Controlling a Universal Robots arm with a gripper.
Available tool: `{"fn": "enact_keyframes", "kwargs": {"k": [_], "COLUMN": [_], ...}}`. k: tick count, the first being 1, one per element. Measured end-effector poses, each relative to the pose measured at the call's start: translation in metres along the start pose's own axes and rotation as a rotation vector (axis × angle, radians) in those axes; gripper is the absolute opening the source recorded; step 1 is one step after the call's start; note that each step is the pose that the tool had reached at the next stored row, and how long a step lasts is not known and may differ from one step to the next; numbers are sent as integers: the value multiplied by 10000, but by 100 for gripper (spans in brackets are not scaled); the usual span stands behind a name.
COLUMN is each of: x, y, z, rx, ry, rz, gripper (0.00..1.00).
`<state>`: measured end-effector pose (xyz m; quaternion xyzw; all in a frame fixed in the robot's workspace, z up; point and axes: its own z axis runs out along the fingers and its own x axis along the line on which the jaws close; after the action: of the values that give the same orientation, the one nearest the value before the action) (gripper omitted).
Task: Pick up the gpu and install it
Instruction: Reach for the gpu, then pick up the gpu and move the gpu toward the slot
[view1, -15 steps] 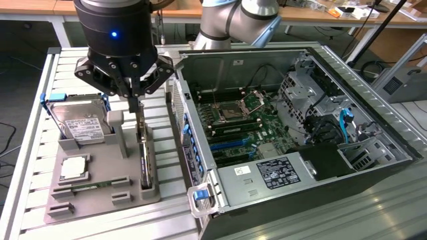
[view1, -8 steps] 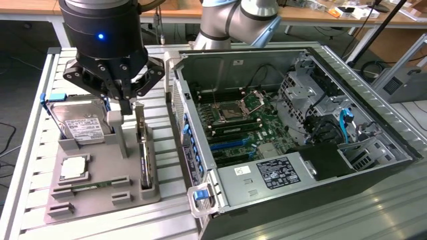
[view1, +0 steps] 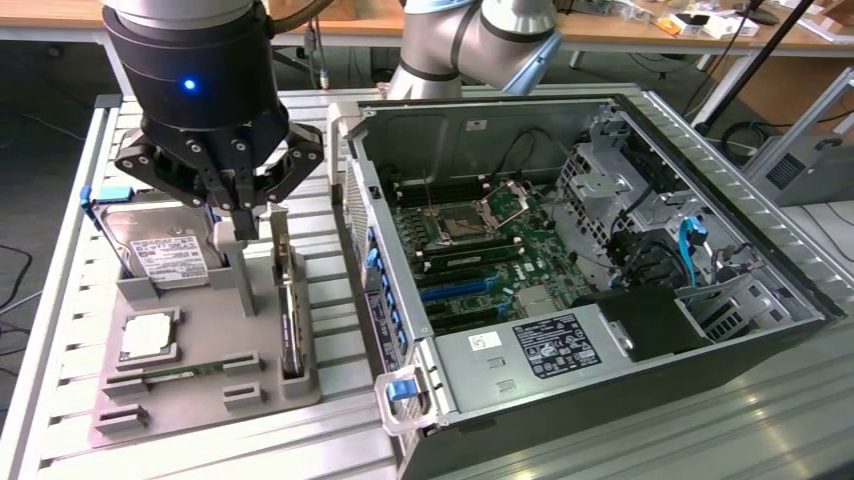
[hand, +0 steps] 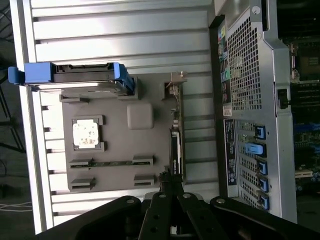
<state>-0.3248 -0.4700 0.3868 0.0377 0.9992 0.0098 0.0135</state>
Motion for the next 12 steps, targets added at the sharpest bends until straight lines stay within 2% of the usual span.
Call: {"fn": "enact_keyframes", "kwargs": {"k": [4,12], "x": [-1,-2], "y": [-48,-50], "z": [5,6], "rx": [1,1], "ry": [-1,-1], "rz": [1,1], "gripper": [11,11]}}
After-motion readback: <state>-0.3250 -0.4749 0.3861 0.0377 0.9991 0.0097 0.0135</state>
